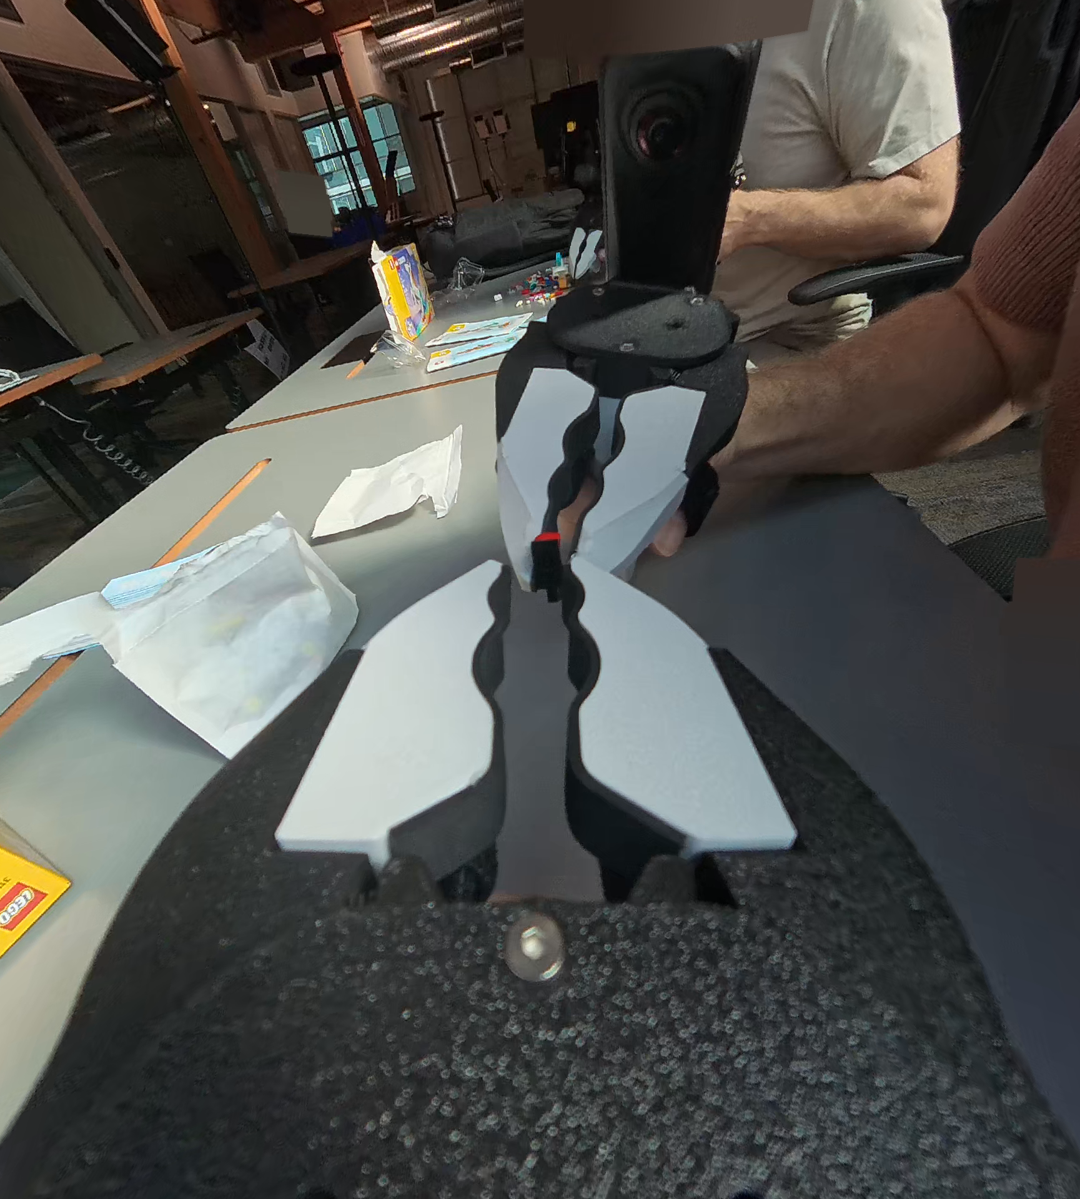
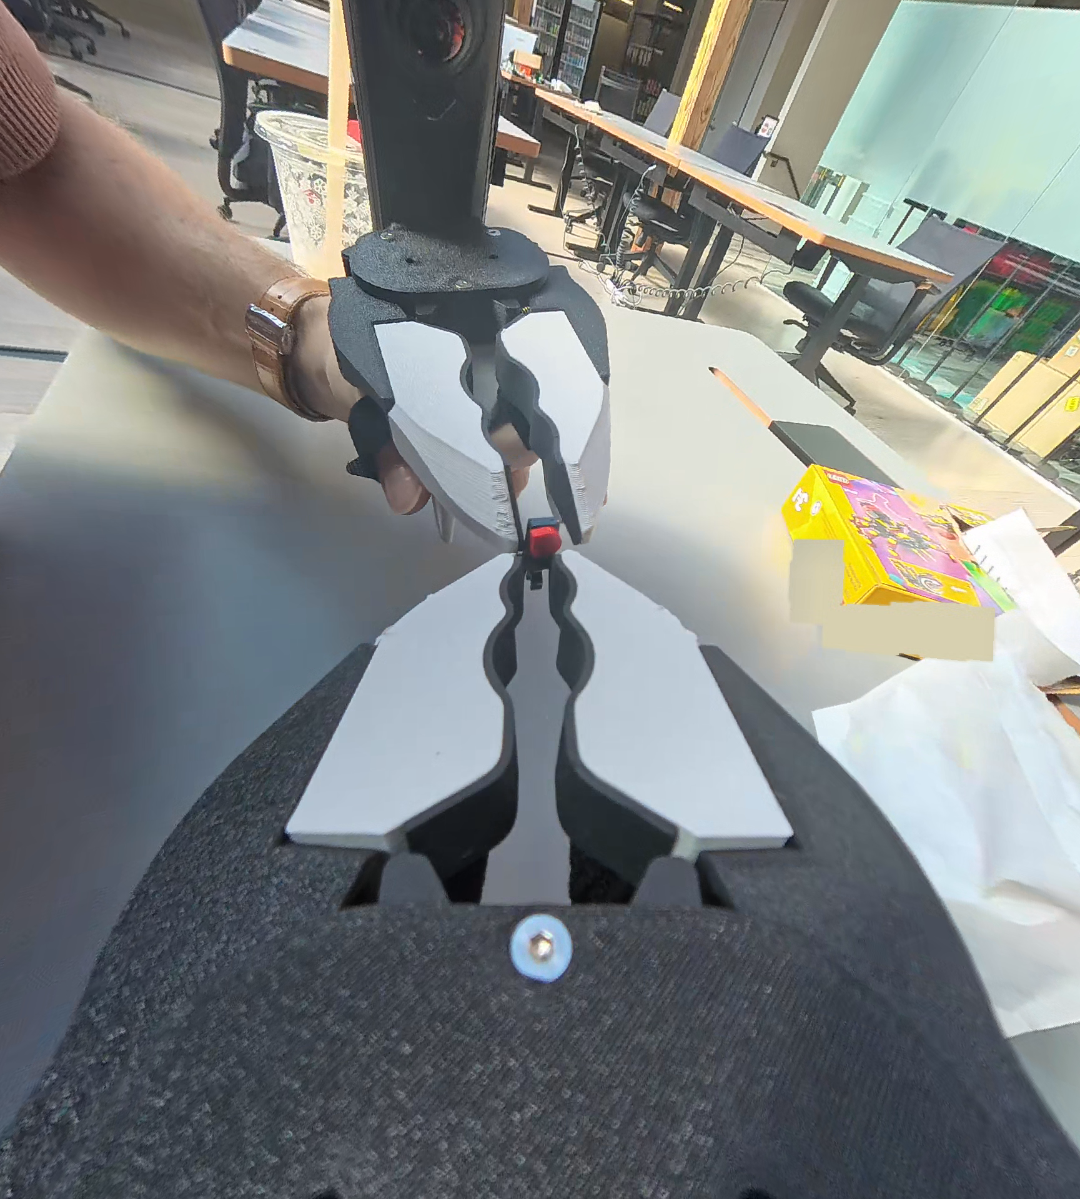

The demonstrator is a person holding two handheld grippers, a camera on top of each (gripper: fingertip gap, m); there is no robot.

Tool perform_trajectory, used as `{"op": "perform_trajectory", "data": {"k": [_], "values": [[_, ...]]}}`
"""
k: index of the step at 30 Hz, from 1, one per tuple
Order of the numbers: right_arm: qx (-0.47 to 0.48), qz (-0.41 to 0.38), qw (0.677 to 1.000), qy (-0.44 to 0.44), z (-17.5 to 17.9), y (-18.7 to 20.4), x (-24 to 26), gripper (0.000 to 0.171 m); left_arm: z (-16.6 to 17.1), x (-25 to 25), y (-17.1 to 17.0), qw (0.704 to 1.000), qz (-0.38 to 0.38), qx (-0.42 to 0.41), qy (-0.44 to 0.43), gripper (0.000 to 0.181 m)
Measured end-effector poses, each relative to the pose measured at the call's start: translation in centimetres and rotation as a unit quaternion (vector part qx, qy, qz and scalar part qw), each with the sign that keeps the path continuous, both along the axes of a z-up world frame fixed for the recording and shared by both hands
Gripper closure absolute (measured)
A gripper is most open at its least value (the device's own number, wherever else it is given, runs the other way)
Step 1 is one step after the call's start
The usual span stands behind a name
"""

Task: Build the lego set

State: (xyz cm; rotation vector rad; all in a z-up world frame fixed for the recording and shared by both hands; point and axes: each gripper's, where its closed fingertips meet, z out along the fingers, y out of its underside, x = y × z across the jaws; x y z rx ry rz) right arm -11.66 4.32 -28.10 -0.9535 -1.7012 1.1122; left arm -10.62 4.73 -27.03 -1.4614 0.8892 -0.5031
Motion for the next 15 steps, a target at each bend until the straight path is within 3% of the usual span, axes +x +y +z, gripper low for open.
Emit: {"op": "perform_trajectory", "data": {"k": [11, 15], "values": [[0.033, 0.012, 0.999, -0.036, -2.0, -0.6, -0.2, 0.164, -1.8, 0.1, -0.7, 0.998, -0.021, -0.026, -0.049, 0.171], [0.004, 0.016, 1.0, -0.027, -1.8, -0.5, -0.4, 0.164, -1.6, 0.0, -0.6, 0.999, -0.012, -0.014, -0.042, 0.174]]}}
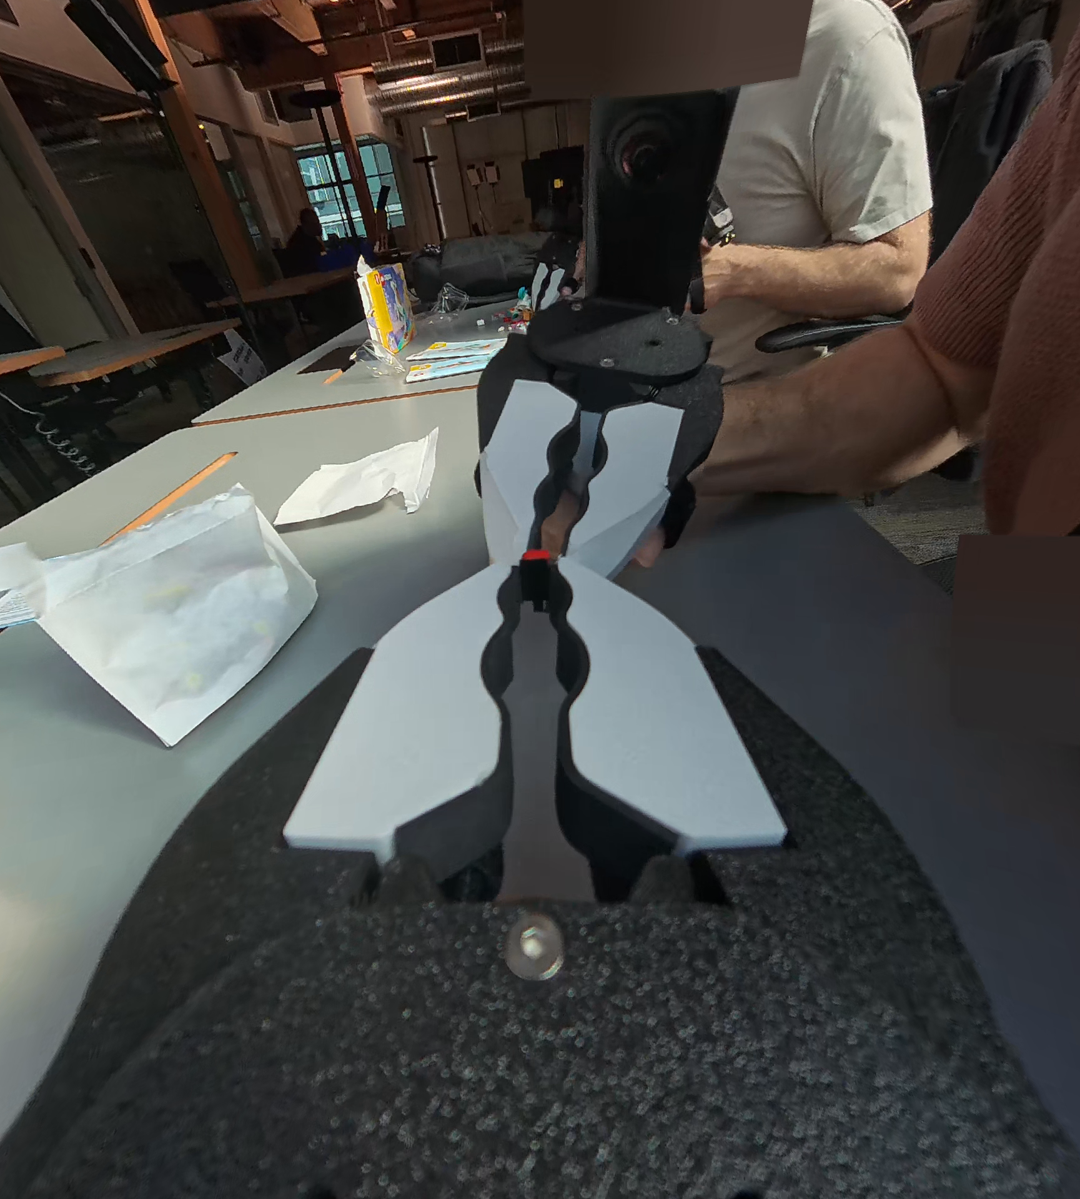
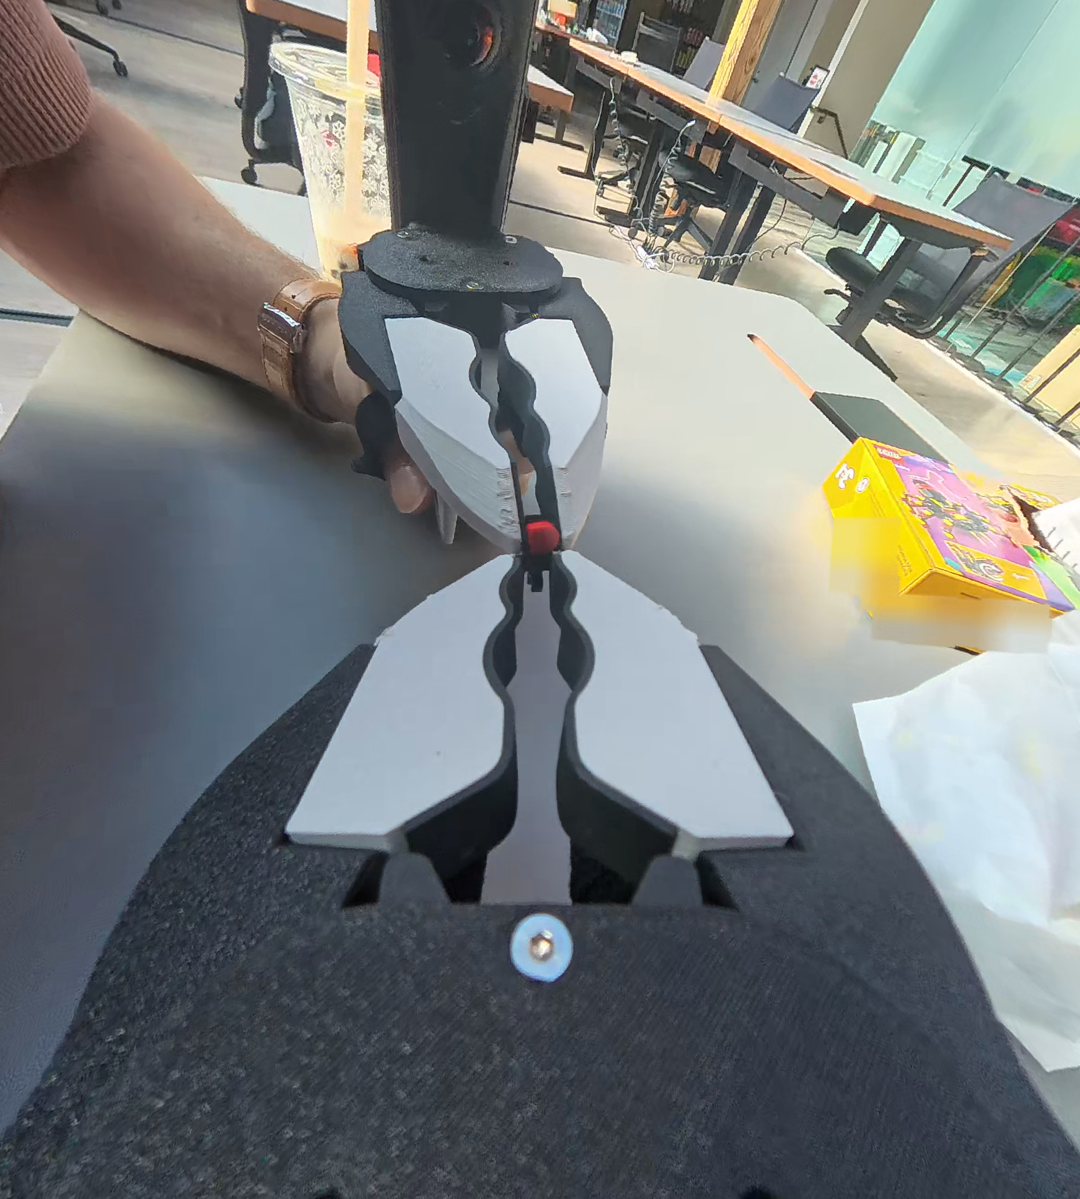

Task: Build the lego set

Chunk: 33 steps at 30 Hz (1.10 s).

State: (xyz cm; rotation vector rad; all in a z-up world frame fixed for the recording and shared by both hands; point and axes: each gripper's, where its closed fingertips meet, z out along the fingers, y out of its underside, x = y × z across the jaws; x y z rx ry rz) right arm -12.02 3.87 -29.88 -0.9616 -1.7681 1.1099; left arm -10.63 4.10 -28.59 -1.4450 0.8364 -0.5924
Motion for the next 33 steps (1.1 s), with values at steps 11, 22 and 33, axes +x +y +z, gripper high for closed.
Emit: {"op": "perform_trajectory", "data": {"k": [11, 22, 33], "values": [[-0.024, -0.048, 0.997, -0.051, -2.1, 1.0, -0.5, 0.151, -3.3, -1.8, 0.8, 0.976, 0.105, -0.042, 0.185, 0.174], [-0.188, -0.049, 0.966, -0.169, -4.0, 1.2, -0.1, 0.168, -5.3, -1.8, 1.3, 0.932, 0.138, 0.041, 0.332, 0.174], [-0.204, -0.066, 0.962, -0.171, -4.1, 1.3, -0.5, 0.161, -5.4, -1.7, 1.5, 0.91, 0.156, 0.09, 0.375, 0.174]]}}
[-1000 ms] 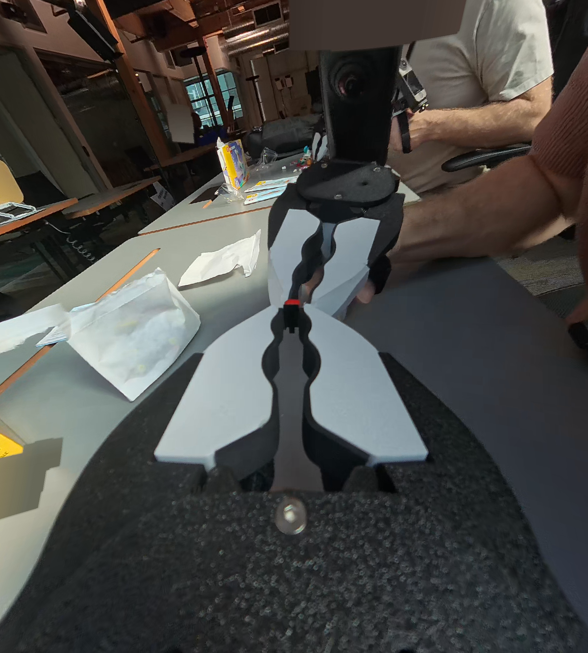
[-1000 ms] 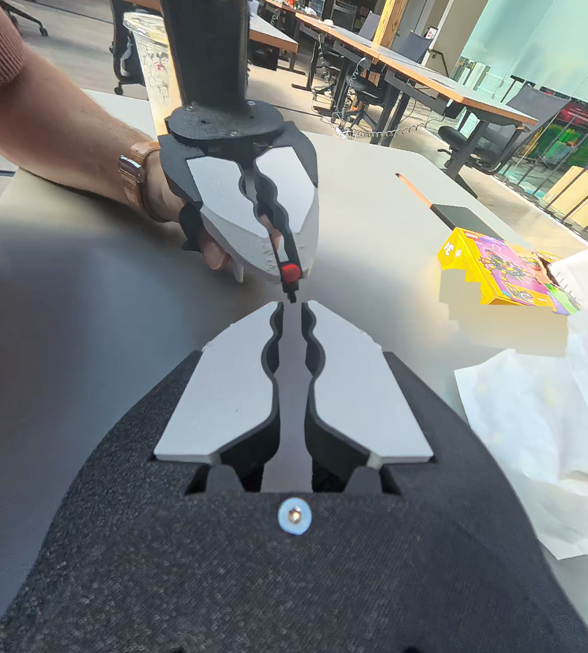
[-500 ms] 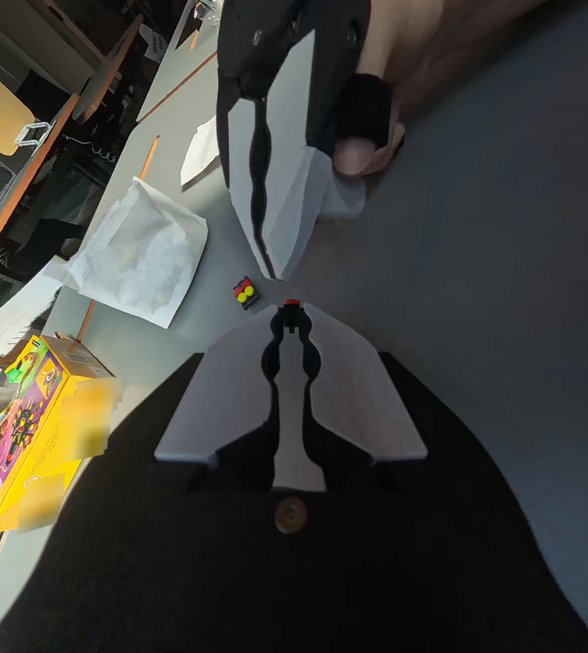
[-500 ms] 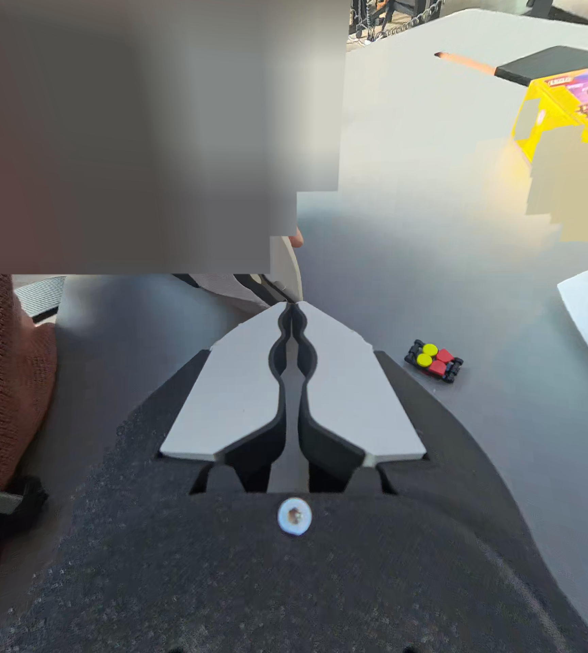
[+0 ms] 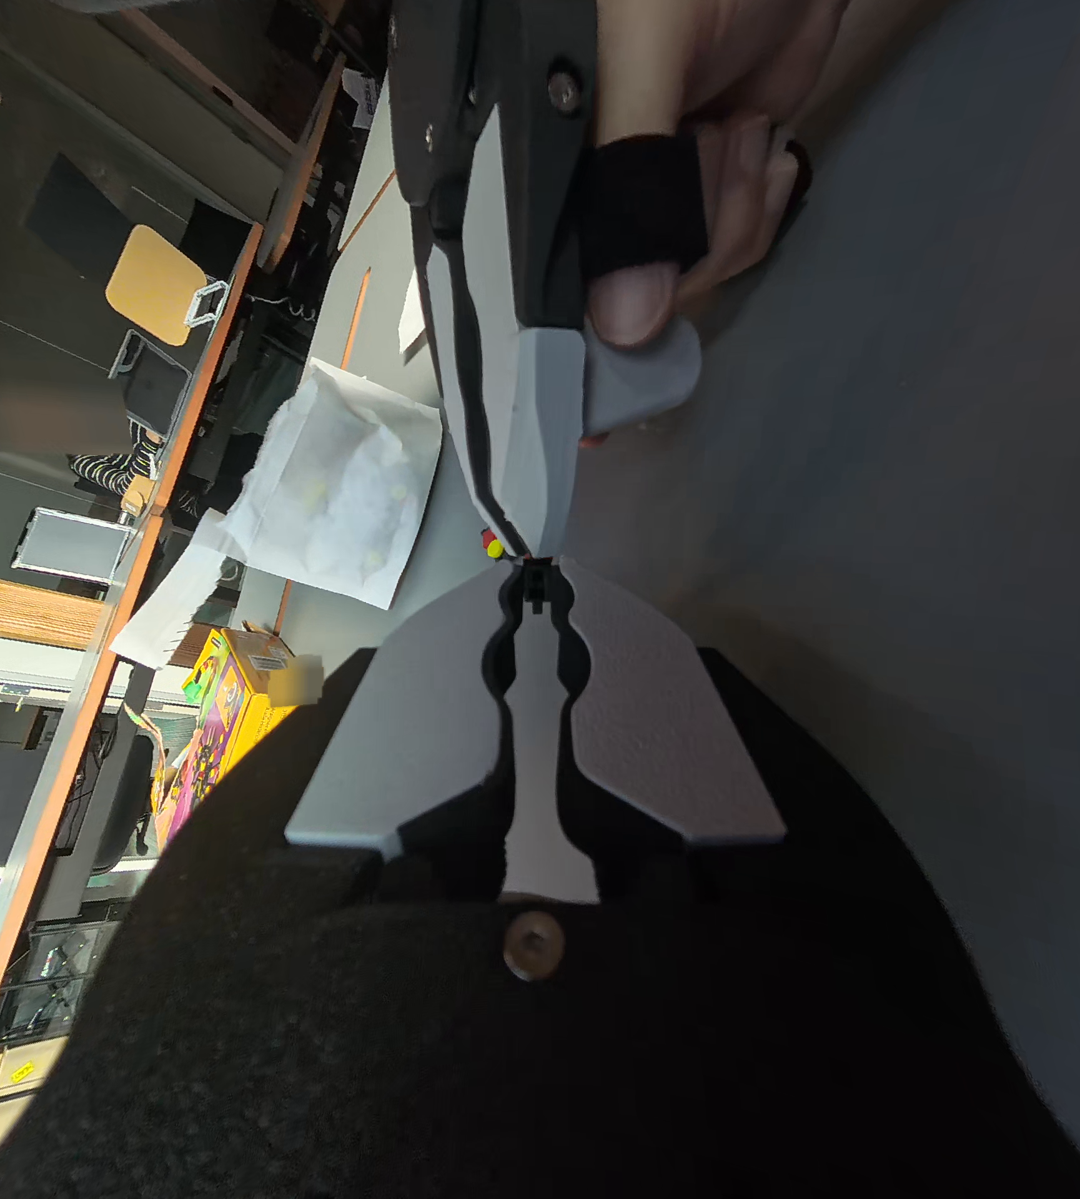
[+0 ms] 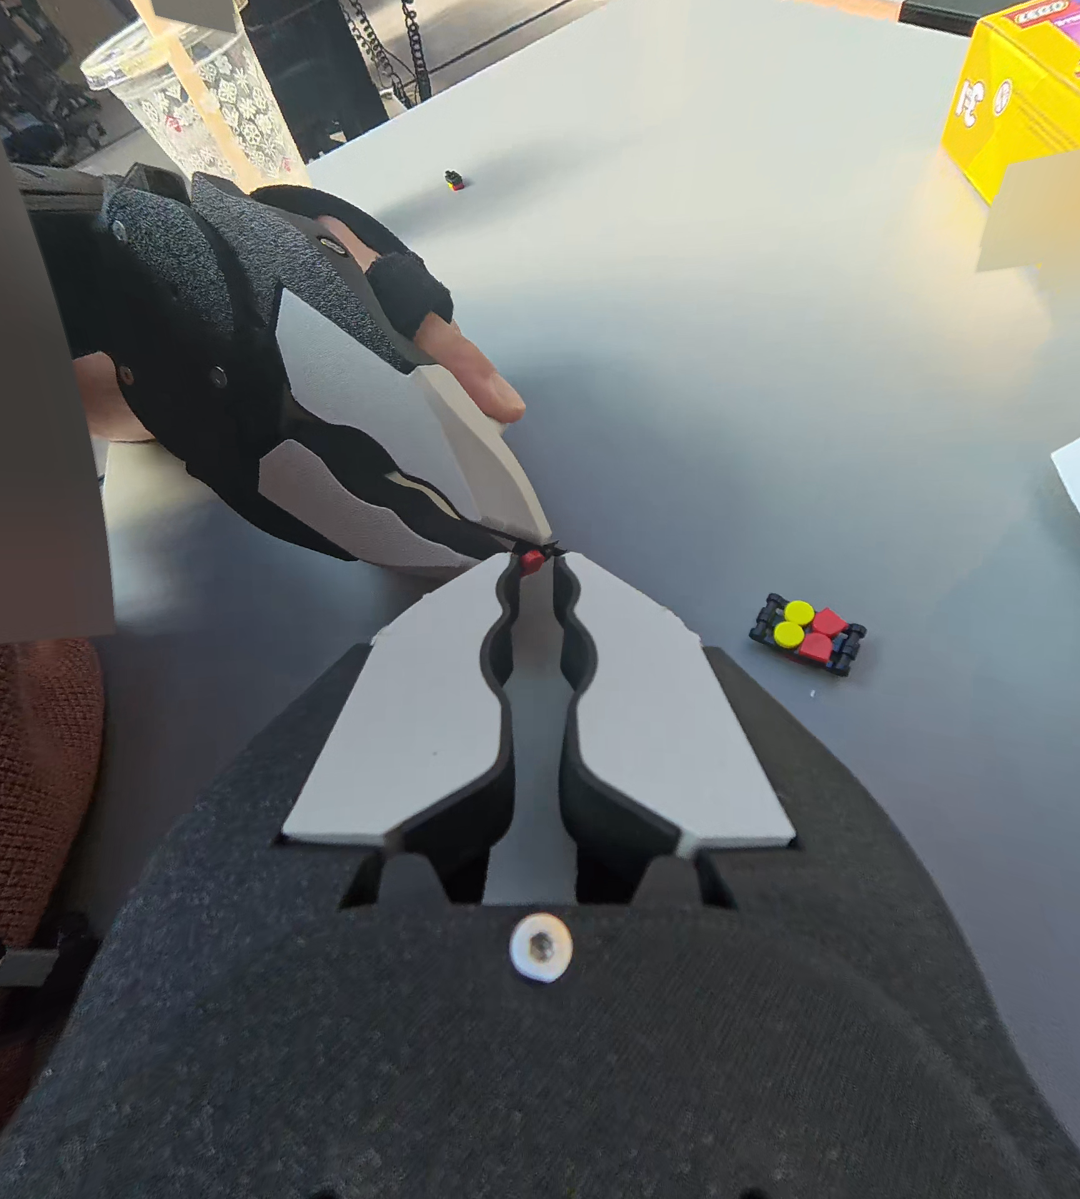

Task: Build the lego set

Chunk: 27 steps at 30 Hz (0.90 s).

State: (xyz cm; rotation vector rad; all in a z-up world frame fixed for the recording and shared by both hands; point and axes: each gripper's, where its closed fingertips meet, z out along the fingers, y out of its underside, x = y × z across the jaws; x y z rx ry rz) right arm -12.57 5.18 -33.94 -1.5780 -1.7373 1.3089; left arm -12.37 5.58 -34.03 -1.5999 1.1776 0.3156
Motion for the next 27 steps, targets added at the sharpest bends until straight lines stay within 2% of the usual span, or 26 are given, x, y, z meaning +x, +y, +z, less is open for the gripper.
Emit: {"op": "perform_trajectory", "data": {"k": [6, 8, 11, 13, 14, 17, 19, 21, 24, 27], "values": [[0.021, -0.008, 0.999, -0.022, -0.8, 0.2, 0.0, 0.167, -0.4, 0.0, -0.2, 1.0, -0.002, 0.01, 0.02, 0.175], [0.036, -0.015, 0.998, -0.045, -1.6, 0.5, 0.0, 0.171, 0.6, 1.4, -0.7, 0.999, -0.03, 0.025, -0.014, 0.174], [0.017, -0.018, 0.999, -0.035, -1.1, 1.0, 0.1, 0.168, -0.7, -0.2, 0.0, 0.999, 0.006, 0.004, 0.034, 0.174], [0.043, -0.009, 0.999, -0.017, -0.6, 1.7, 0.6, 0.157, -0.4, -0.4, -0.2, 0.997, -0.005, -0.048, -0.065, 0.174], [0.068, 0.012, 0.997, 0.021, 0.3, 1.3, 0.7, 0.154, 0.5, -0.2, -0.3, 0.99, -0.011, -0.067, -0.121, 0.174], [0.148, 0.02, 0.979, 0.137, 3.5, 0.5, 0.6, 0.158, 2.9, 0.1, -0.7, 0.967, -0.039, -0.093, -0.235, 0.174], [0.133, 0.03, 0.979, 0.153, 4.1, -0.5, 0.5, 0.16, 3.4, 0.1, -0.8, 0.965, -0.043, -0.081, -0.247, 0.174], [0.107, 0.039, 0.984, 0.137, 3.7, -1.0, 0.3, 0.154, 3.8, 0.3, -0.9, 0.971, -0.043, -0.052, -0.23, 0.174], [0.1, 0.041, 0.981, 0.16, 4.3, -1.3, 0.5, 0.153, 4.6, 0.7, -1.1, 0.975, -0.047, -0.019, -0.218, 0.174], [0.011, 0.06, 0.982, 0.178, 5.5, -2.0, 0.7, 0.152, 5.2, 0.5, -1.0, 0.964, -0.043, -0.027, -0.259, 0.174]]}}
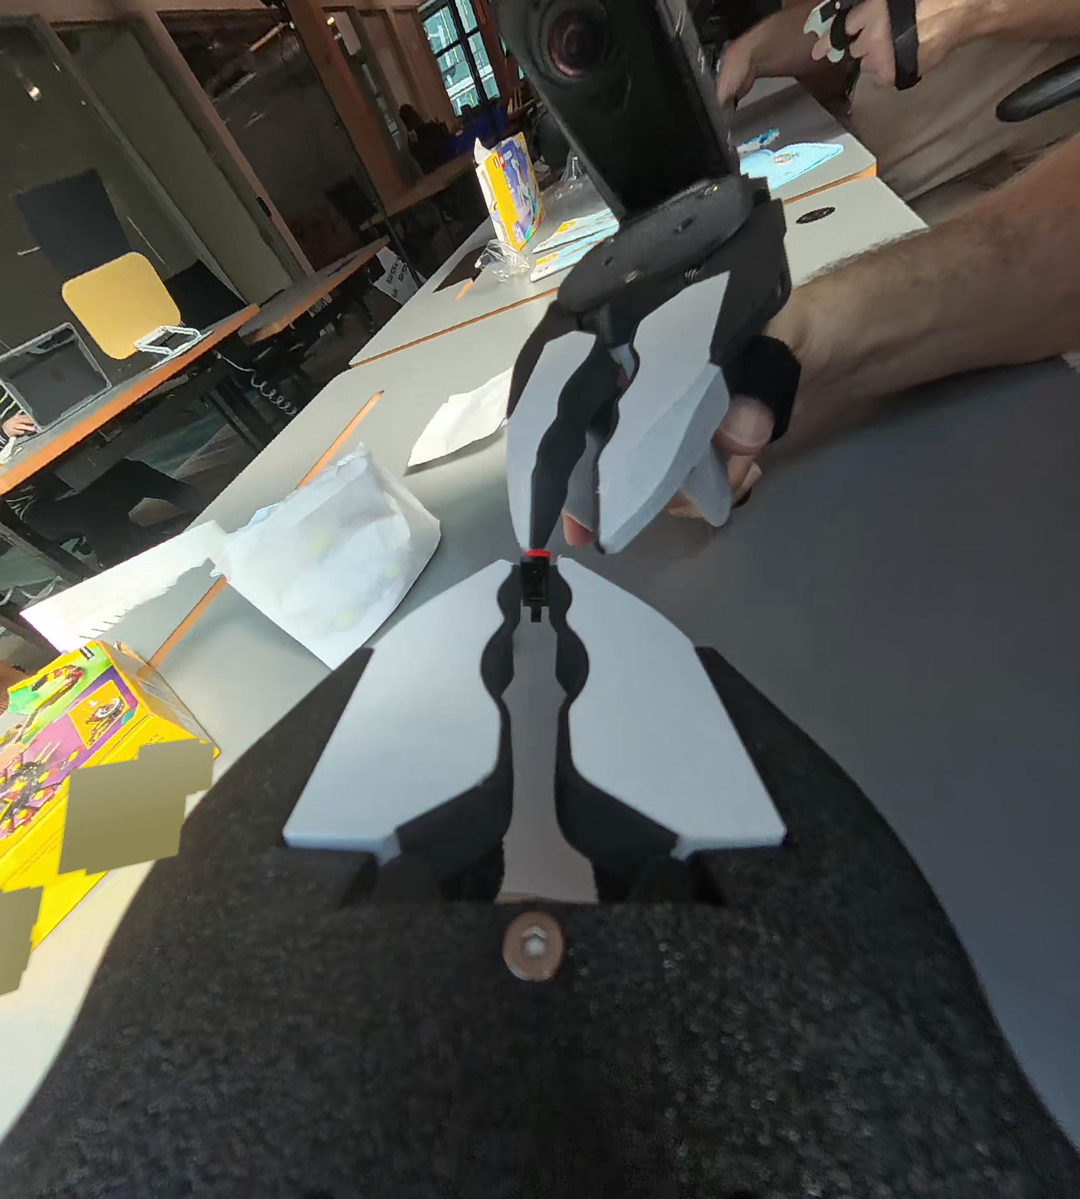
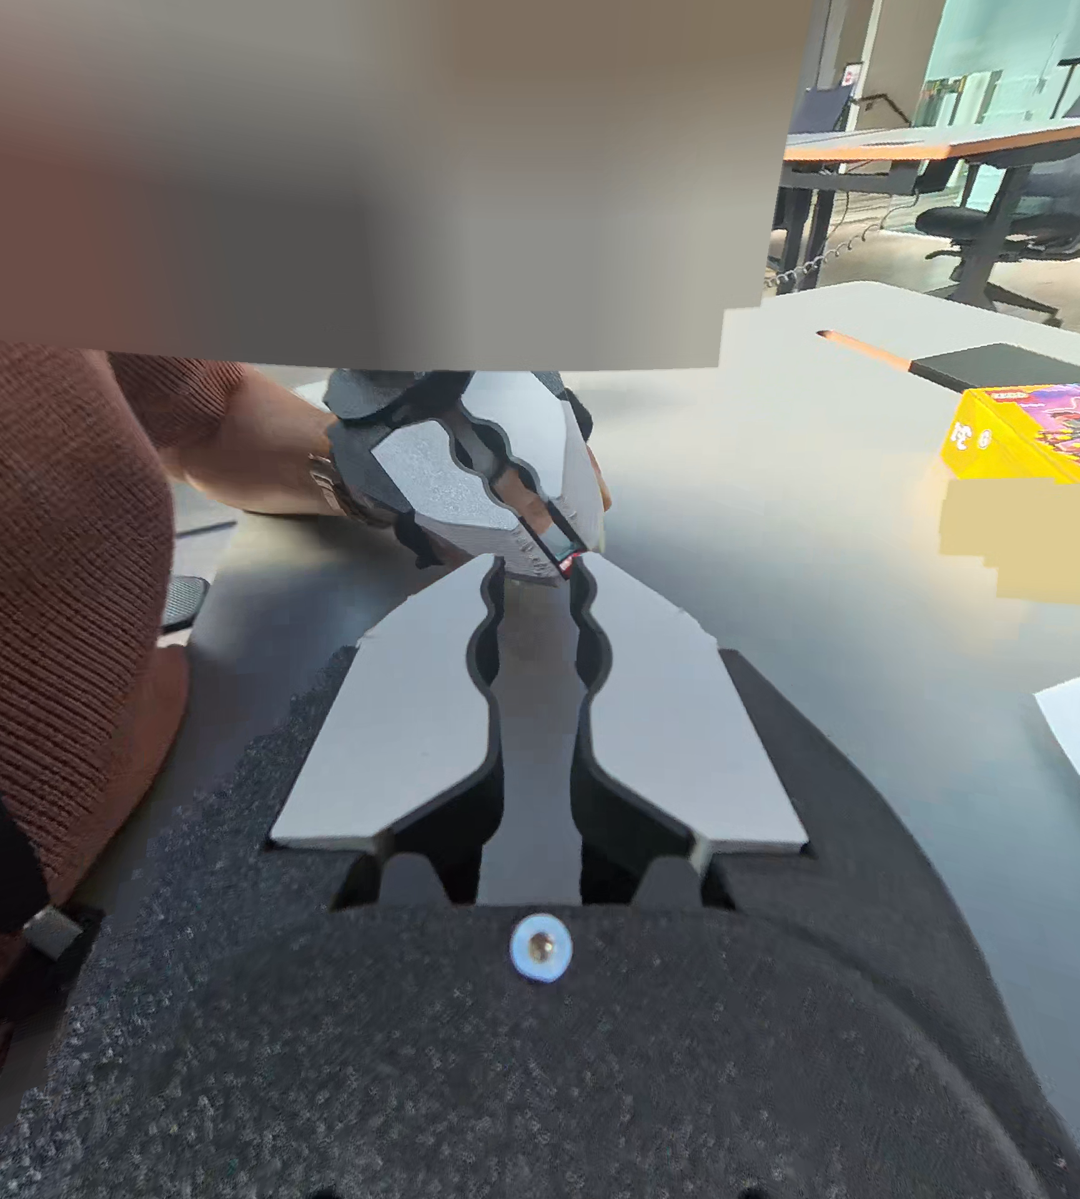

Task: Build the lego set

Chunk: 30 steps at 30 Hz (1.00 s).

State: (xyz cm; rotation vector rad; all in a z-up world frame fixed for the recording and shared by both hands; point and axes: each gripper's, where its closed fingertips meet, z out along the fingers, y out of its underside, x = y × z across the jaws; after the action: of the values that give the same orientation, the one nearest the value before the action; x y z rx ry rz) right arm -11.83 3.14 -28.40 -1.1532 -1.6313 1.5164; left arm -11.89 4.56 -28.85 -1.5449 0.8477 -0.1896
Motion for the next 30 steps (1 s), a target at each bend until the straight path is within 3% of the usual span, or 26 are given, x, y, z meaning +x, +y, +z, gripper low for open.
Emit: {"op": "perform_trajectory", "data": {"k": [4, 8, 10, 15, 19, 30], "values": [[-0.067, 0.021, 0.997, 0.036, 1.6, 0.0, 0.5, 0.149, 1.4, 0.0, -0.5, 0.995, -0.032, -0.017, -0.092, 0.174], [0.012, 0.019, 0.995, 0.097, 2.5, -0.9, 0.9, 0.148, 2.3, 1.2, -1.7, 0.981, -0.105, -0.052, -0.156, 0.174], [0.101, 0.016, 0.986, 0.135, 2.6, -1.9, 1.3, 0.148, 2.5, 2.6, -3.1, 0.953, -0.18, -0.122, -0.211, 0.174], [0.233, 0.04, 0.96, 0.153, 2.0, -3.8, 2.2, 0.15, 2.3, 3.2, -4.0, 0.872, -0.239, -0.279, -0.324, 0.174], [0.304, 0.045, 0.941, 0.139, 0.8, -3.6, 2.4, 0.155, 1.1, 3.3, -4.2, 0.853, -0.241, -0.327, -0.328, 0.174], [0.392, 0.113, 0.91, 0.075, -2.7, -3.6, 2.9, 0.159, -2.3, 3.6, -4.7, 0.862, -0.238, -0.372, -0.248, 0.174]]}}
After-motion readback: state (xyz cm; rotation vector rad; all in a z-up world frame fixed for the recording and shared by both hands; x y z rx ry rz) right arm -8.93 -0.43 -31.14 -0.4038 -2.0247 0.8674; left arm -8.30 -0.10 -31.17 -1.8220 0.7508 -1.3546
